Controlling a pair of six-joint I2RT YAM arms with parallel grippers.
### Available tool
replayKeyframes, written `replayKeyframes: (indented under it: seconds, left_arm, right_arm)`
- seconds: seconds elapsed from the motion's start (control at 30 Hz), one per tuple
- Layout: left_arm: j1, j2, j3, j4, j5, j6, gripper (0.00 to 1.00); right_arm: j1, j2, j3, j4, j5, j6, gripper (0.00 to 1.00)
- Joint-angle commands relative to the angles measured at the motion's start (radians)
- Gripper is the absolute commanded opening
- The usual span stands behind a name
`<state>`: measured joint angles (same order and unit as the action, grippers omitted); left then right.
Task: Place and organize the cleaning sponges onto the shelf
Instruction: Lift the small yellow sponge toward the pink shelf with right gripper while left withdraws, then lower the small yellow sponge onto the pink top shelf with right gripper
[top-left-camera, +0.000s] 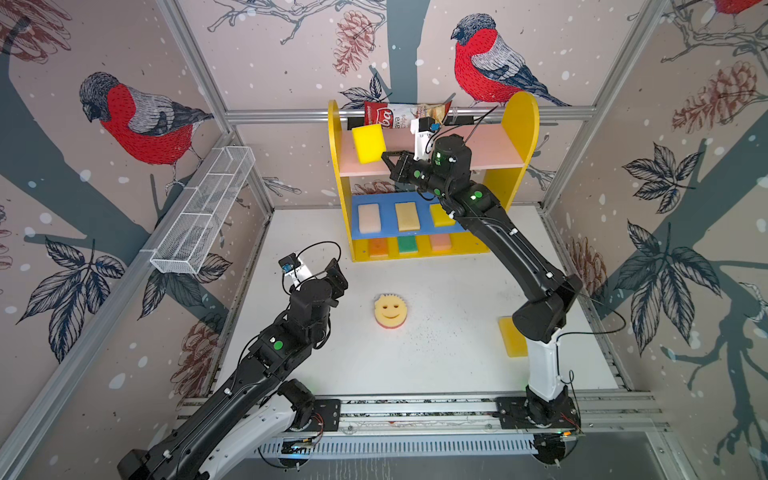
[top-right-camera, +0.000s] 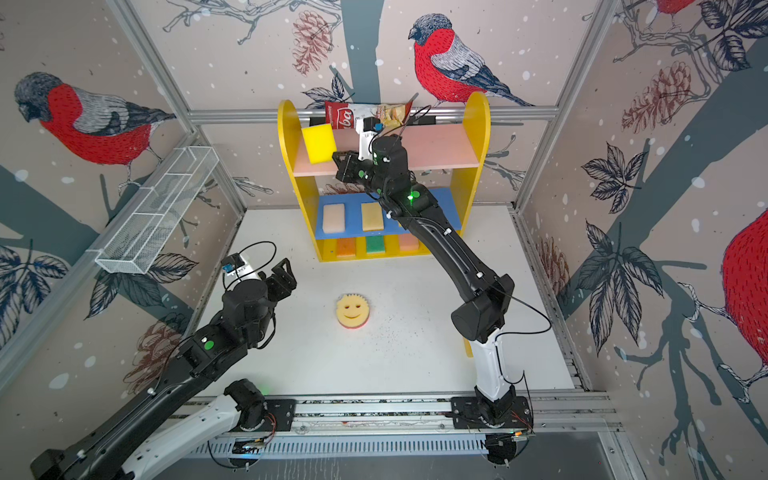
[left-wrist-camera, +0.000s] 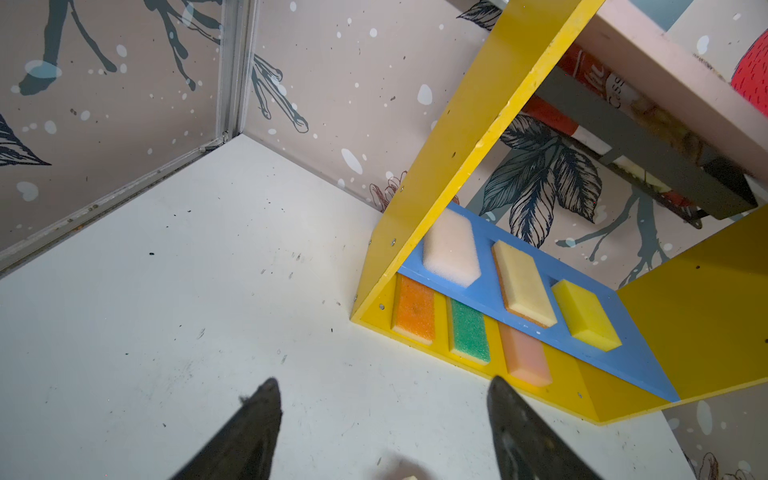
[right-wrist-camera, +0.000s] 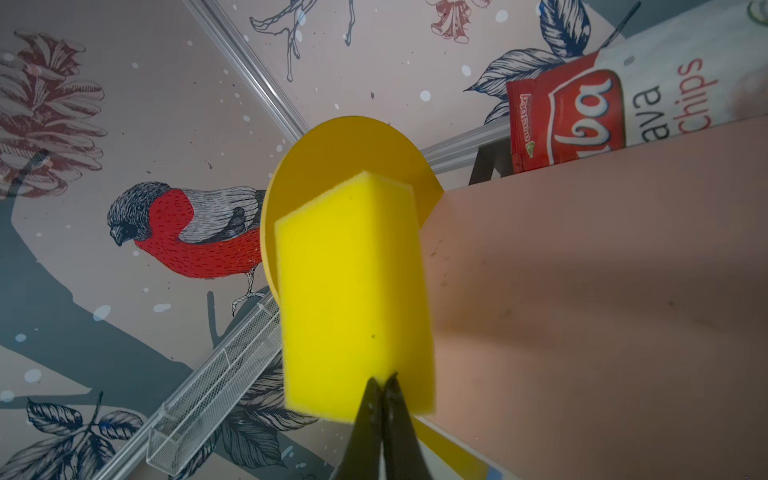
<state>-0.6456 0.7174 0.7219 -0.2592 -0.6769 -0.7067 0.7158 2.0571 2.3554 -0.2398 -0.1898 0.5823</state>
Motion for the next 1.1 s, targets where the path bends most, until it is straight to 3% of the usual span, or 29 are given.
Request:
replayKeyframes:
  seconds: [0.0,0.57,0.83,1.07]
  left_arm:
    - [0.001,0.003,-0.001,-0.002,0.003,-0.01,0.77]
    - [0.0,-0.034,-0.018,-0.038,-0.024,-0.026,0.78]
    - [0.0,-0.031,-0.022,-0.037,-0.024,-0.027,0.79]
    - [0.001,-0.025,-0.021,-0.037,-0.028,-0.023,0.8]
  right_arm:
    - [0.003,0.028,0.027,0.054,-0.003,0.065,0.0]
    - [0.002,0.079,0.042,0.067,0.021,0.113,0.13]
    - [0.001,0.081,0.041,0.071,0.032,0.117,0.24]
    - [-0.001,0.089,0.038,0.077,0.037,0.124,0.26]
